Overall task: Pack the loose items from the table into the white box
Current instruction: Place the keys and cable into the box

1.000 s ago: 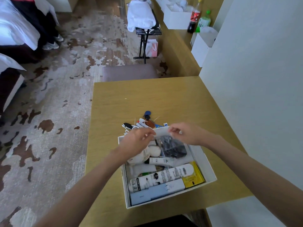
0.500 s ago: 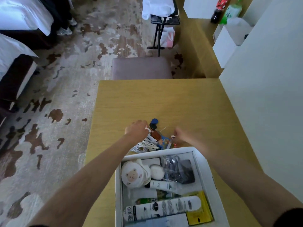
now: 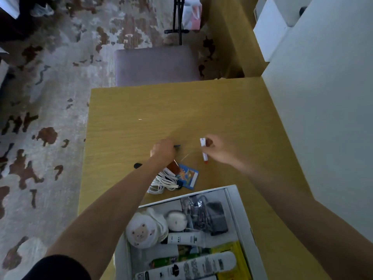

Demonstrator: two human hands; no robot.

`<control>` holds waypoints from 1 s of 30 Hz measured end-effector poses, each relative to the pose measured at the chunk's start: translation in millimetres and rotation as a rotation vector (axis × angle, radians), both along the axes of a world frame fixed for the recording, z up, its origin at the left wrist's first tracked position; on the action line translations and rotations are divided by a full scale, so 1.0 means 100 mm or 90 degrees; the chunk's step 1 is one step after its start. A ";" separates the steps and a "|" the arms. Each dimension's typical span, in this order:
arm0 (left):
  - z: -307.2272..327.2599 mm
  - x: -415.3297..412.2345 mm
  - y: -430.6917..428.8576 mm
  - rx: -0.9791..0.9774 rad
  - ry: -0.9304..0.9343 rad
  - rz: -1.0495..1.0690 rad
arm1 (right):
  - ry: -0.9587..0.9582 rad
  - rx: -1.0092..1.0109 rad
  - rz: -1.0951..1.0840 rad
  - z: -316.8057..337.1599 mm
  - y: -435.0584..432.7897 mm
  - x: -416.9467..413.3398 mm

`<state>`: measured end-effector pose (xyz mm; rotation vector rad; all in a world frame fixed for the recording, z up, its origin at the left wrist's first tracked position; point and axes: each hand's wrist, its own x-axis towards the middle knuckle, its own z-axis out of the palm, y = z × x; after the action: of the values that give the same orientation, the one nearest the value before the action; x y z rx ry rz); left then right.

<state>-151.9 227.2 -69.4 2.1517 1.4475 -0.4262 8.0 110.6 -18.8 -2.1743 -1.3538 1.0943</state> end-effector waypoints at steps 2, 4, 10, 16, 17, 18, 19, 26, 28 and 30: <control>0.01 -0.02 0.02 -0.032 -0.071 0.038 | 0.040 0.056 -0.058 0.19 -0.08 -0.03; 0.07 -0.07 0.02 -0.081 -0.210 0.147 | 0.152 0.108 -0.138 0.39 -0.19 -0.11; 0.55 -0.39 -0.20 -0.217 -0.687 0.383 | 0.340 0.165 -0.139 0.81 -0.71 -0.57; 1.03 -0.84 -0.57 -0.267 -0.841 0.456 | 0.151 0.132 0.148 0.75 -1.11 -1.16; 1.09 -0.92 -0.63 -0.291 -0.850 0.471 | 0.104 0.093 0.198 0.69 -1.17 -1.23; 1.14 -1.01 -0.71 -0.304 -0.845 0.476 | 0.059 0.057 0.248 0.63 -1.24 -1.31; 1.19 -1.09 -0.79 -0.314 -0.835 0.471 | 0.030 0.029 0.289 0.57 -1.31 -1.38; 1.39 -1.53 -1.34 -0.412 -0.907 0.409 | -0.074 -0.016 0.272 0.33 -1.66 -1.60; 1.38 -1.55 -1.48 -0.450 -0.927 0.412 | 0.005 0.055 0.145 0.39 -1.73 -1.64; 1.36 -1.52 -1.64 -0.479 -0.933 0.400 | 0.182 0.109 0.028 0.50 -1.76 -1.71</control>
<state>-303.4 63.1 67.0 0.8010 0.7318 0.6477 -162.8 -65.1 31.4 -1.7966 -1.3175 1.2048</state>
